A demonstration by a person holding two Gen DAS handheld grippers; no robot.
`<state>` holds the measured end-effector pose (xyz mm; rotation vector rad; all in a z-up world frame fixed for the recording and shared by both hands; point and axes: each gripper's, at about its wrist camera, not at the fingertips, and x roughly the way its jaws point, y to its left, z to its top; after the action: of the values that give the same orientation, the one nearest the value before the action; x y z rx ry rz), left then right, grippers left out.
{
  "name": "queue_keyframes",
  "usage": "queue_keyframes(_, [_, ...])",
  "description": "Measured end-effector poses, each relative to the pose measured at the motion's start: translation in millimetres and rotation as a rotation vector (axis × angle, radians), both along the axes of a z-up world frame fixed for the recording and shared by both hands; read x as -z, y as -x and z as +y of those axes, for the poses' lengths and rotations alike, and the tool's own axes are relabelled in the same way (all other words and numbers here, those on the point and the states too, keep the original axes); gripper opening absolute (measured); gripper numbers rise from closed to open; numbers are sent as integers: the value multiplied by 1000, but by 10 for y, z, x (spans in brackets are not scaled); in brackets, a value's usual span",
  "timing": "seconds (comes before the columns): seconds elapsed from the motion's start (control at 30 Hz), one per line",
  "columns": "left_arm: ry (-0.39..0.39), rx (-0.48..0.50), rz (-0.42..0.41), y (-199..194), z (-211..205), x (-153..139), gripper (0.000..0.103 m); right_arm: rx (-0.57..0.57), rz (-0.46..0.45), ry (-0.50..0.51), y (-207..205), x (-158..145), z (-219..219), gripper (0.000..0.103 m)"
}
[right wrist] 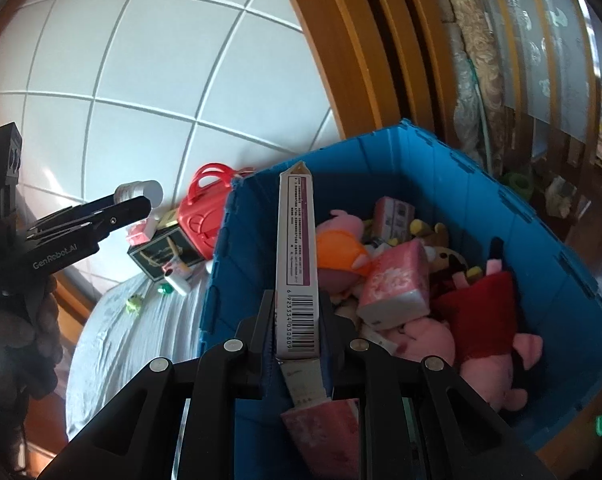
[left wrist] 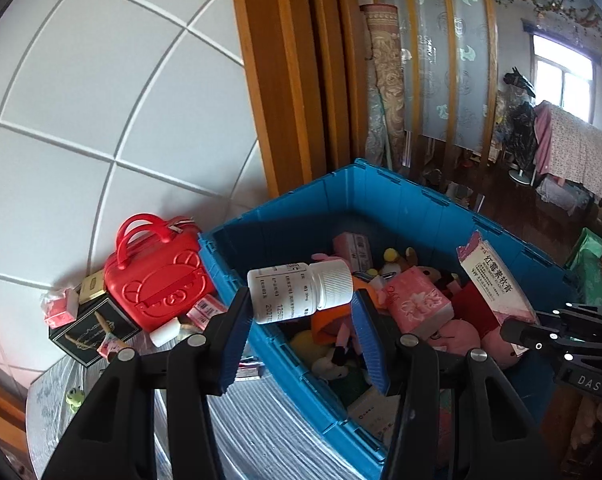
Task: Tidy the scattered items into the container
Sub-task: 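Open both tools over the crate to drop the bottle and box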
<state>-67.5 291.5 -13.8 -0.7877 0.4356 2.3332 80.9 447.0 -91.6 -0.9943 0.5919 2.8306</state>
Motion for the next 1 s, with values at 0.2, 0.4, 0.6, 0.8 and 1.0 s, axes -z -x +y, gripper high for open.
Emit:
queue_keyframes(0.2, [16, 103, -10, -81, 414, 41, 50, 92, -8, 5, -160, 64, 252, 18])
queue_keyframes(0.4, [31, 170, -27, -174, 707, 107, 50, 151, -18, 2, -259, 92, 375, 18])
queue_keyframes(0.6, [57, 215, -44, -247, 920, 191, 50, 190, -25, 4, -342, 127, 484, 18])
queue_keyframes(0.8, [47, 223, -66, -304, 982, 213, 50, 210, -32, 14, -416, 164, 560, 18])
queue_keyframes(1.0, [42, 141, -42, -266, 958, 214, 103, 220, 43, -24, -497, 47, 520, 102])
